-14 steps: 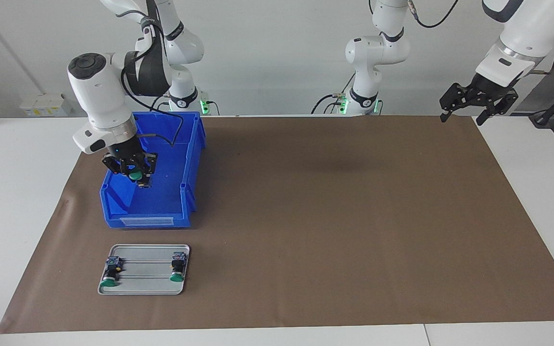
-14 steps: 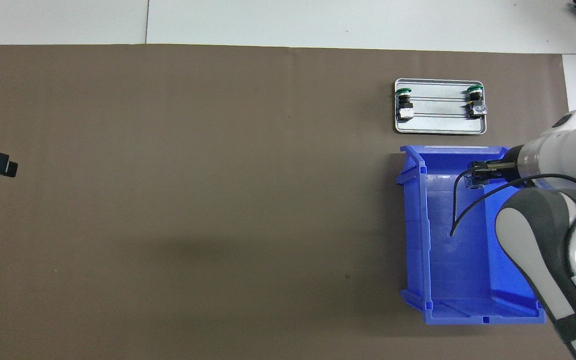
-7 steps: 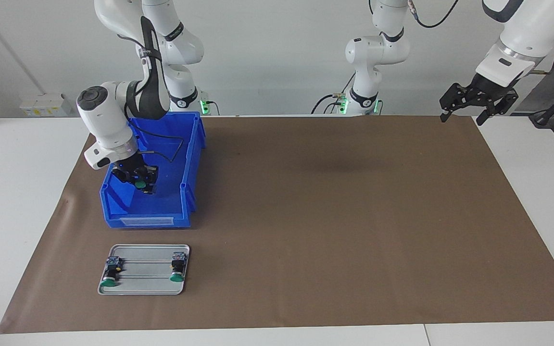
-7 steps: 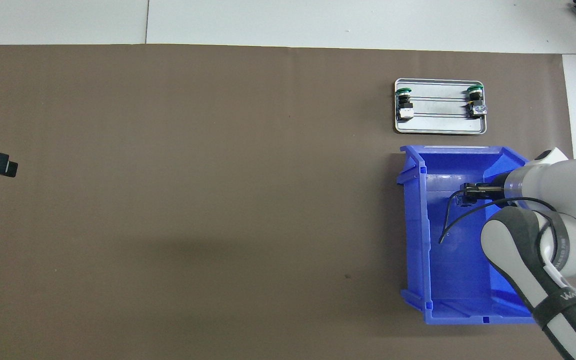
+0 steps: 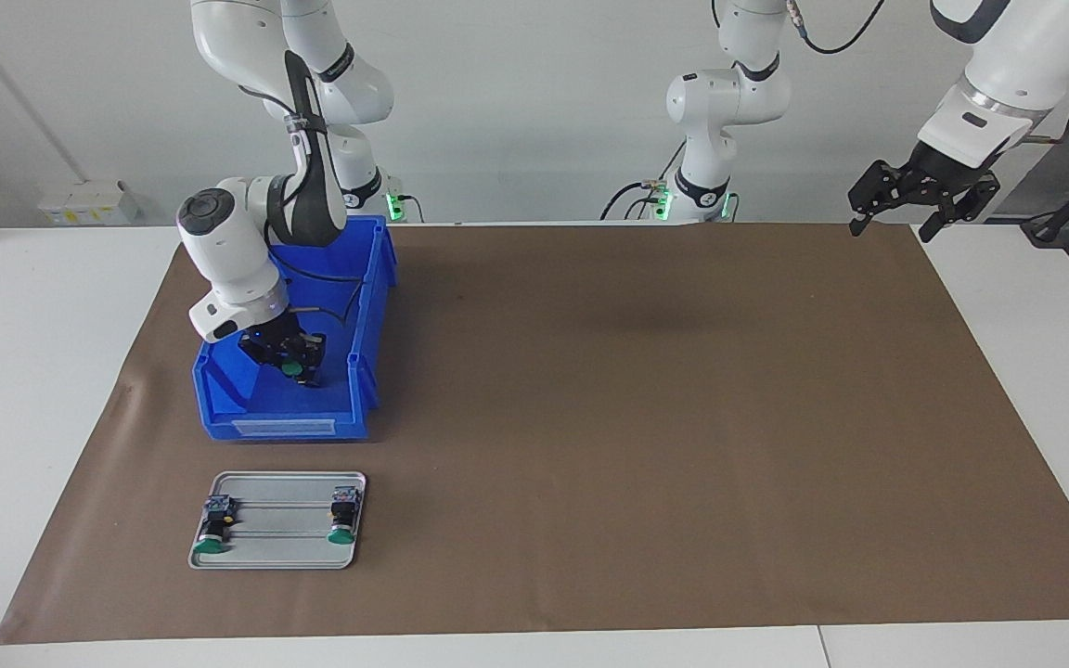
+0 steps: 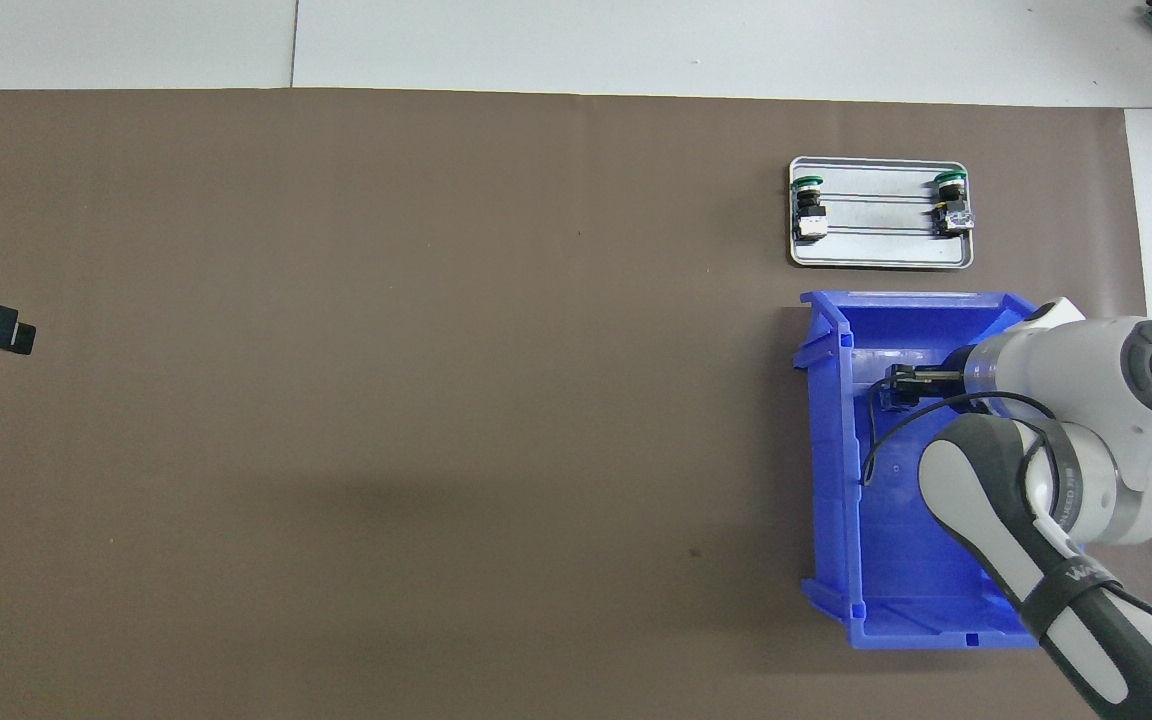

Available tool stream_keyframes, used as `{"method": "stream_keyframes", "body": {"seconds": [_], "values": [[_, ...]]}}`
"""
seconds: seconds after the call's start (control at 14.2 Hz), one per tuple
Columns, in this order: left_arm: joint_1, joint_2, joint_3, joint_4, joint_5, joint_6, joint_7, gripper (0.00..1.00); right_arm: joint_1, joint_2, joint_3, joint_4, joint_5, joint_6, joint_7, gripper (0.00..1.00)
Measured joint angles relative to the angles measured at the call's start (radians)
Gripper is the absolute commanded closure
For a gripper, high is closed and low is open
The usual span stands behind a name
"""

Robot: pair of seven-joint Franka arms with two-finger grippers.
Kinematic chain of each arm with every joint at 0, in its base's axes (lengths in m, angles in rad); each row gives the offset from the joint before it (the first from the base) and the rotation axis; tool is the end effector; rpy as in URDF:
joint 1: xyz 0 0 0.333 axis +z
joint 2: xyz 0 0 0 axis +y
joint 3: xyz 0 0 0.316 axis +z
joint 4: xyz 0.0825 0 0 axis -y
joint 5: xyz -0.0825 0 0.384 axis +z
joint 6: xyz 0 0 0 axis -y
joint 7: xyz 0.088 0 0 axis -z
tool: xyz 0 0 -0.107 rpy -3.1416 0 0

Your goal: Place and press button with both arms

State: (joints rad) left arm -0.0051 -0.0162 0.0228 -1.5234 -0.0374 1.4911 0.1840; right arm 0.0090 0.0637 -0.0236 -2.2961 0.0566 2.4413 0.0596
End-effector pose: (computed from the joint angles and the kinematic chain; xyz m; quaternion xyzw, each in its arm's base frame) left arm 0.5416 0.0055 0.6487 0.9962 -0.0844 -0.0061 0.0196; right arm 0.5279 -0.0076 0.3293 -0.9973 0.0579 -0.0403 0.0193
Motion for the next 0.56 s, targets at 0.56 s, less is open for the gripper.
{"method": "stream_keyframes", "body": {"seconds": [0.56], "values": [[0.000, 0.000, 0.000, 0.000, 0.000, 0.000, 0.000, 0.00, -0.002, -0.087, -0.004, 0.217, 0.000, -0.285, 0.011, 0.00]]}}
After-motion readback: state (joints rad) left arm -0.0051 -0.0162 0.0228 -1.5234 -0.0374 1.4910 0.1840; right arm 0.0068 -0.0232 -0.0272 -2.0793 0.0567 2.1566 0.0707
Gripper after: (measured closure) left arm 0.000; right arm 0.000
